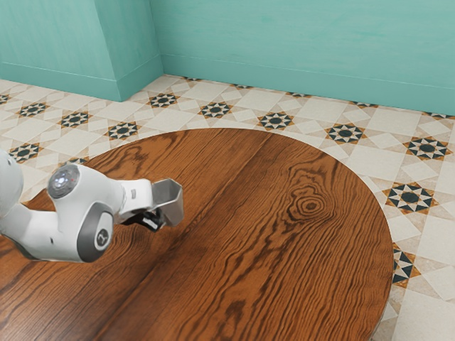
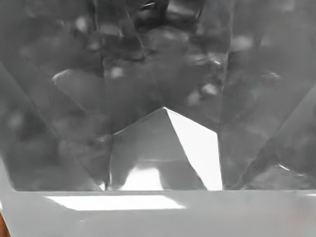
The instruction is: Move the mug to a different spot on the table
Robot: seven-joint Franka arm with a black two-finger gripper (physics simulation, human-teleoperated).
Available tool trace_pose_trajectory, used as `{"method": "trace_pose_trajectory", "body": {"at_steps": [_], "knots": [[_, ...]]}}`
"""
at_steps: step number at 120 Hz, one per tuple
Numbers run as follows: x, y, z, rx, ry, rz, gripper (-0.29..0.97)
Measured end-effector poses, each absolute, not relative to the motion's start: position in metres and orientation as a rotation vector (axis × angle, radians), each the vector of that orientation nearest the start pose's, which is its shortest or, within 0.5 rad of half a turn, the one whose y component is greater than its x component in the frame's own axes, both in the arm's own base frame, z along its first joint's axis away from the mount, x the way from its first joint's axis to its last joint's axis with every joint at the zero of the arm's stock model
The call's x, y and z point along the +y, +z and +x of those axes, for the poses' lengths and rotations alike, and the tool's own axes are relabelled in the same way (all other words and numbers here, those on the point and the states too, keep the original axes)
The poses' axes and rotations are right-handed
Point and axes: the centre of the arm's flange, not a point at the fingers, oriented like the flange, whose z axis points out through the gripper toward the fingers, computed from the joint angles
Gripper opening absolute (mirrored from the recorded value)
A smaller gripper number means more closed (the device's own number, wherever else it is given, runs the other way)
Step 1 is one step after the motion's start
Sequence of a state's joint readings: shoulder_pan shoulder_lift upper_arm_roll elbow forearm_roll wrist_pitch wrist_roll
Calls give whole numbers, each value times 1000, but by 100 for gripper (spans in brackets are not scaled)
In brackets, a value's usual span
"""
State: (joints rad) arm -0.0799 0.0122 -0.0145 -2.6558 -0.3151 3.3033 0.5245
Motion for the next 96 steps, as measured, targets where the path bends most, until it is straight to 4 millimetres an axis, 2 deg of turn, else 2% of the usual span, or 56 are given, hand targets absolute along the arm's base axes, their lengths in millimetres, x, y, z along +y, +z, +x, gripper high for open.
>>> {"method": "trace_pose_trajectory", "body": {"at_steps": [22,33,42,57,65,72,88,96], "knots": [[-76,304,458,633,-945,-2885,-11],[-91,298,455,684,-927,-2890,-11],[-74,293,457,628,-906,-2897,-11],[-2,289,463,397,-873,-2901,-11],[20,288,462,329,-864,-2898,-11],[20,288,462,327,-862,-2899,-11],[-3,286,463,403,-864,-2904,-11],[-8,281,463,420,-849,-2910,-11]]}}
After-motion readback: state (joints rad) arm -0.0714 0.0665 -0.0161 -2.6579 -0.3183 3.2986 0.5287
